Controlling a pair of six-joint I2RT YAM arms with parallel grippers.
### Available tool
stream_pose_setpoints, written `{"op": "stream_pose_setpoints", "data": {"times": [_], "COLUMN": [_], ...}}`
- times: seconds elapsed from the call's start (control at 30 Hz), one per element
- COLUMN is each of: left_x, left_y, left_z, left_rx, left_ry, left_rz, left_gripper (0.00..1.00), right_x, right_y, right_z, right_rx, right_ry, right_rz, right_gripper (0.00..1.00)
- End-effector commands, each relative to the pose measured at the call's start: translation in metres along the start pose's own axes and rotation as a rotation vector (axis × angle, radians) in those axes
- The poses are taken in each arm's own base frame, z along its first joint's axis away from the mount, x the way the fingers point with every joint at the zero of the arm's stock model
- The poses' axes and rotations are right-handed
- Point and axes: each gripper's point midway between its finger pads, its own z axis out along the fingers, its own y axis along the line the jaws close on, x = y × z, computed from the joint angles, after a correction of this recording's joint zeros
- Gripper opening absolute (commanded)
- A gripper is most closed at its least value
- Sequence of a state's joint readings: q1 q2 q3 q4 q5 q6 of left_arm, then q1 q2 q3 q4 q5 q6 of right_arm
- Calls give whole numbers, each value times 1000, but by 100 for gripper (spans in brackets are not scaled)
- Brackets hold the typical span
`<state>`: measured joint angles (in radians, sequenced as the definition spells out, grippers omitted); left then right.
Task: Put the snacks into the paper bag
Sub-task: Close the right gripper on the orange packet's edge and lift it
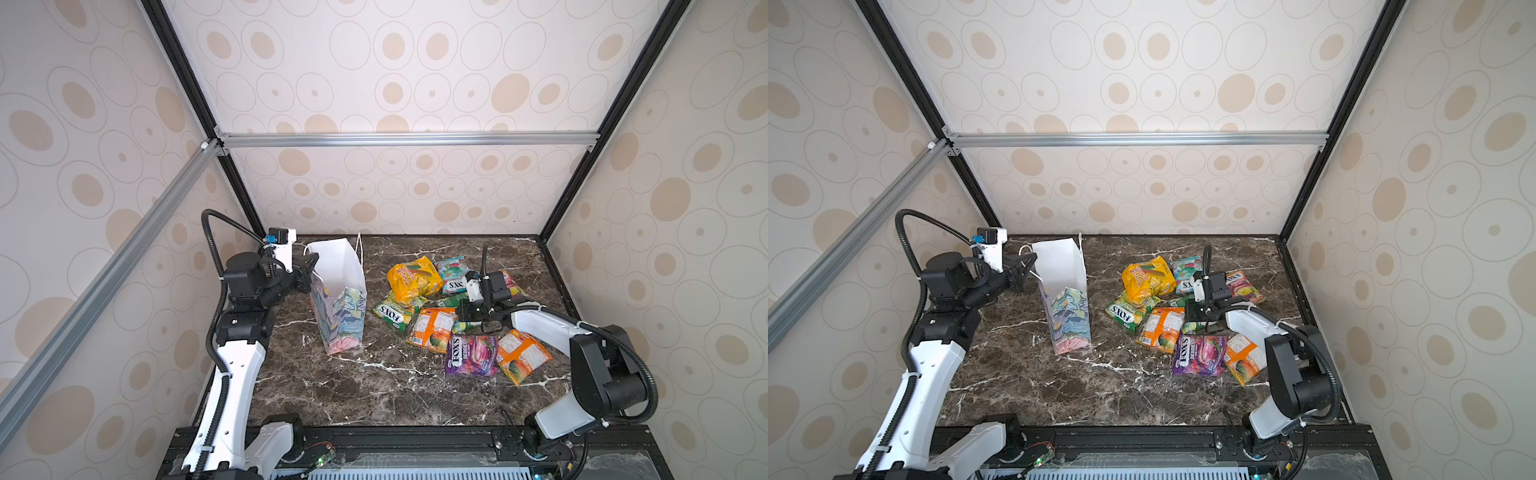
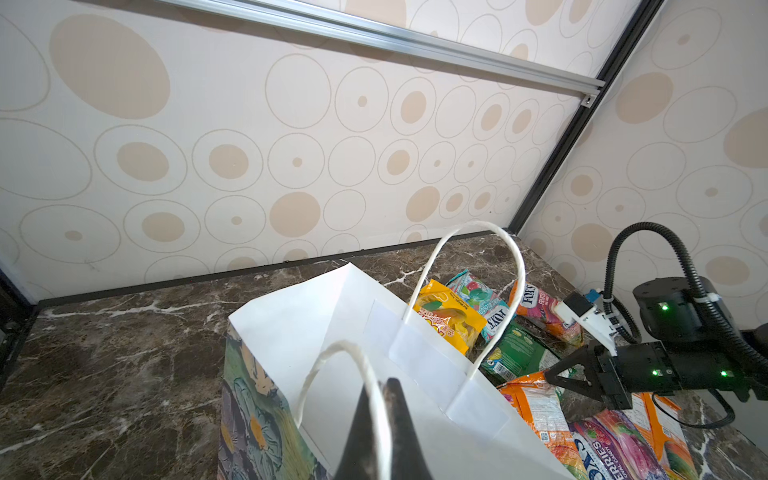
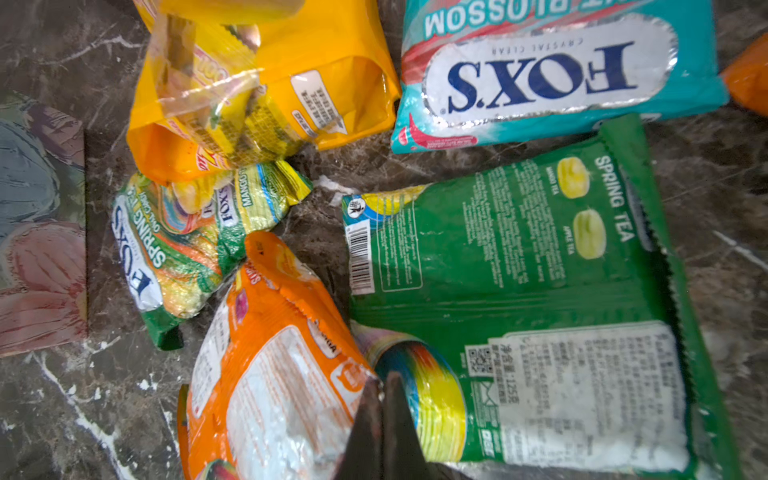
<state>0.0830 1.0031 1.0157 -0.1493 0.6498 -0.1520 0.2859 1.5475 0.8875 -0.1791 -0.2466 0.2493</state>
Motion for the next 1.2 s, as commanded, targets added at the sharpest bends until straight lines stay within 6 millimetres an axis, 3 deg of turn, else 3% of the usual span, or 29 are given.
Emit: {"op": "stream_pose_setpoints", "data": {"times": [0.0,0.3,1.17], "left_x": [-12,-12,-13], "left_y": [-6,-8,-11], "left_z": [-7,-6,-7], "left_rx": [21,30,45], "left_ry": [-41,-44,-51], "left_rz": [30,29,27], "left_gripper": [0,0,0], "right_x": [-16,-25,-74], "right_y": [10,22,79], "right_z": [-16,-33,-123], "right_rx": [-27,-70,-258], "right_ry": [-42,-85,-313], "right_rz": [2,-4,-89], "right_gripper": [0,0,0]}}
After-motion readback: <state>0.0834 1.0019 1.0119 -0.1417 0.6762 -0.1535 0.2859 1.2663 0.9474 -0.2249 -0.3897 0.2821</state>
